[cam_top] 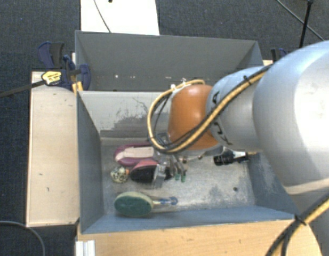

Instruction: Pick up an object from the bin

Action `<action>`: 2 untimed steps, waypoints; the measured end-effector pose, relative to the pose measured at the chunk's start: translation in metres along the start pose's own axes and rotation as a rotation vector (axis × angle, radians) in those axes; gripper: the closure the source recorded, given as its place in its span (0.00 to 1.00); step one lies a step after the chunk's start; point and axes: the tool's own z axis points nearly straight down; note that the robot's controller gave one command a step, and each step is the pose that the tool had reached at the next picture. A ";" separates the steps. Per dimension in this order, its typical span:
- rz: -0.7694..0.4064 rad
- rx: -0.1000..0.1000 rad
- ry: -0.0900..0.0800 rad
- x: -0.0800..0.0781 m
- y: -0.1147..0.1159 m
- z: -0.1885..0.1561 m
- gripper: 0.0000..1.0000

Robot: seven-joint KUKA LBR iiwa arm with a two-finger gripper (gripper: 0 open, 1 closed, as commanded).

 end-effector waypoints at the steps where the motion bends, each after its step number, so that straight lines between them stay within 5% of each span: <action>1: 0.000 -0.002 -0.004 -0.006 0.002 -0.014 1.00; 2: -0.005 0.004 0.011 -0.008 0.003 -0.060 1.00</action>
Offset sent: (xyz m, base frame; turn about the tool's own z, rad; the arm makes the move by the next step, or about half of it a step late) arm 0.0000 0.0000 0.0074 -0.0001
